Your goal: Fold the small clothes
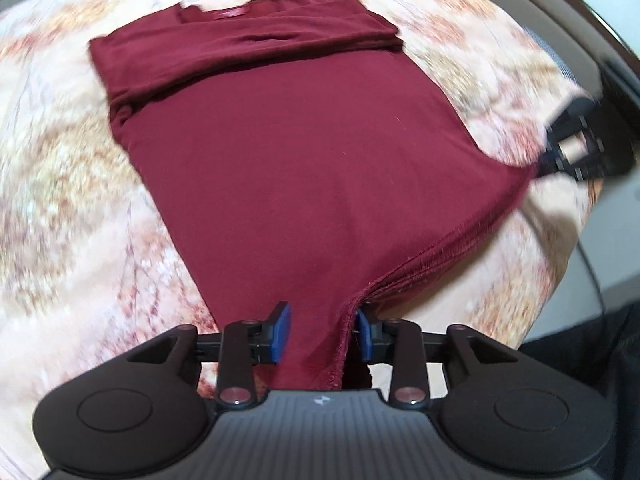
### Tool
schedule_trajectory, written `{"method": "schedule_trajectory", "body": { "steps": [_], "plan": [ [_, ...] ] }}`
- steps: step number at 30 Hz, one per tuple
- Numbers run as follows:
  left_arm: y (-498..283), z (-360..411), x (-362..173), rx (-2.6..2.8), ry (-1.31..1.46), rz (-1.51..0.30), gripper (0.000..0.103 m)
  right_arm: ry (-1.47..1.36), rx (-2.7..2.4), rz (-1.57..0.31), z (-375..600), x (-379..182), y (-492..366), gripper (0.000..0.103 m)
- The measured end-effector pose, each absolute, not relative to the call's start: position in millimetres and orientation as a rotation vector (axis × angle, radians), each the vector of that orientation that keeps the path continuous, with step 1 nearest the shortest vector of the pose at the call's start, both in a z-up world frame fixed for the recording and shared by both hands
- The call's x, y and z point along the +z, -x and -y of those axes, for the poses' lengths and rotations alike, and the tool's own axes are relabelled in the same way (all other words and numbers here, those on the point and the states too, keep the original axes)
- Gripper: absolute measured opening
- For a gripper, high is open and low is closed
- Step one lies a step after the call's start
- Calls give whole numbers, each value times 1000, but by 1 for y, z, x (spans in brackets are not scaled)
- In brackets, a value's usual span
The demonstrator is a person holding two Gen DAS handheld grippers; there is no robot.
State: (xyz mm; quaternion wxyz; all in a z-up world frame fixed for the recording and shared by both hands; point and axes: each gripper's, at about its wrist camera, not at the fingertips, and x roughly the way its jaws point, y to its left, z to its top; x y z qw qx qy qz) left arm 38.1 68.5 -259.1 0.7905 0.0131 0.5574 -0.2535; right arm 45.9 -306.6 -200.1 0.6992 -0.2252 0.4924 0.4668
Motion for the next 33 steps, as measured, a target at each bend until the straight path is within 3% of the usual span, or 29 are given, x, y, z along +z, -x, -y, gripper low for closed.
{"method": "schedule_trajectory", "body": {
  "steps": [19,20,22,25,33],
  "plan": [
    [-27,-72,-260,-699,-134,-1204,43,329,832,-1207,285,-203,-113,4],
    [-28,-74,-262,-692,-133,-1211,41,329,827,-1207,285,-202,-113,4],
    [-30,-77,-263,-692,-126,-1213,22,323,815,-1208,285,-199,-112,4],
    [-35,-85,-260,-696,-70,-1206,13,313,787,-1209,284,-195,-110,4],
    [-50,-102,-252,-671,37,-1177,11,257,686,-1184,283,-171,-100,4]
  ]
}}
